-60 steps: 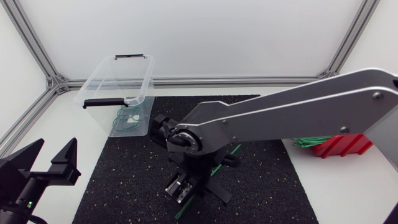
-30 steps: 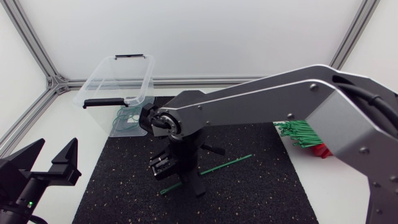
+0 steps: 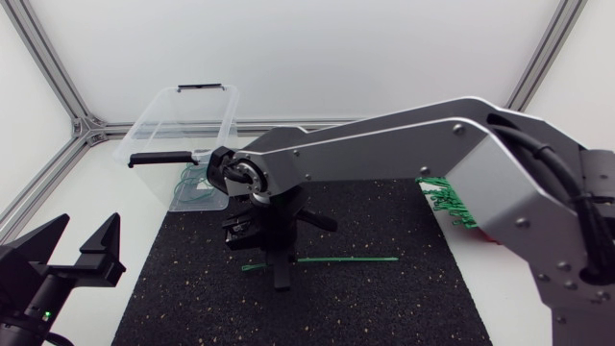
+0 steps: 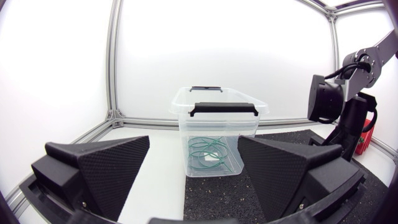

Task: Take a green cable tie from the red box, thread the tail through the head to close it, then place it in the transparent bin on the left.

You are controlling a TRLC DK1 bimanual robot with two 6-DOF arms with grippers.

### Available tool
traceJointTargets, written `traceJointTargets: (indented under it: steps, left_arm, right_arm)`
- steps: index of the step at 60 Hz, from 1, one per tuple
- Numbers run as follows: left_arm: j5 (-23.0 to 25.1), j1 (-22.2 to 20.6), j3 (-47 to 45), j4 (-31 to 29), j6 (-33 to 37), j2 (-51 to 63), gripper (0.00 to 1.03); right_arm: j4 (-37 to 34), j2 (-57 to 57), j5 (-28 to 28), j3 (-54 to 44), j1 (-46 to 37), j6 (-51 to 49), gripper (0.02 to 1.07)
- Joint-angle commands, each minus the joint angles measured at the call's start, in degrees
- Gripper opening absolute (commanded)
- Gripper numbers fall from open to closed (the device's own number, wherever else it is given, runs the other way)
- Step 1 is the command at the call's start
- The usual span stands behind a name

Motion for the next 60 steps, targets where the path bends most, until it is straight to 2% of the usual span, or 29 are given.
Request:
traceJointTargets:
  steps: [1,25,33,44,48,50,60]
  left_arm:
    - [0.27,-0.61,-2.17,-1.59,-0.50,-0.32,0.99]
    - [0.27,-0.61,-2.17,-1.50,-0.50,-0.32,0.99]
    - [0.27,-0.61,-2.17,-1.50,-0.50,-0.32,0.99]
    - [0.27,-0.69,-2.17,-1.42,-0.50,-0.41,0.99]
    - [0.27,-0.61,-2.17,-1.33,-0.50,-0.41,0.99]
    - [0.27,-0.61,-2.26,-1.24,-0.50,-0.50,0.99]
    - [0.27,-0.78,-2.26,-0.80,-0.77,-0.67,0.99]
  right_arm:
    - [-1.79,3.16,-0.08,2.53,-1.40,3.96,0.08]
    - [0.06,3.16,-4.74,-0.20,-3.07,5.90,0.08]
    - [1.64,2.90,-4.74,-1.51,-2.90,5.37,0.08]
    - [3.05,2.55,-4.74,-3.18,-3.16,4.49,0.30]
    - [3.22,1.85,-4.74,-3.62,-3.16,4.32,0.56]
    - [3.31,1.49,-4.65,-3.89,-3.25,4.32,0.63]
    - [3.93,-0.18,-4.74,-5.20,-3.51,4.14,0.67]
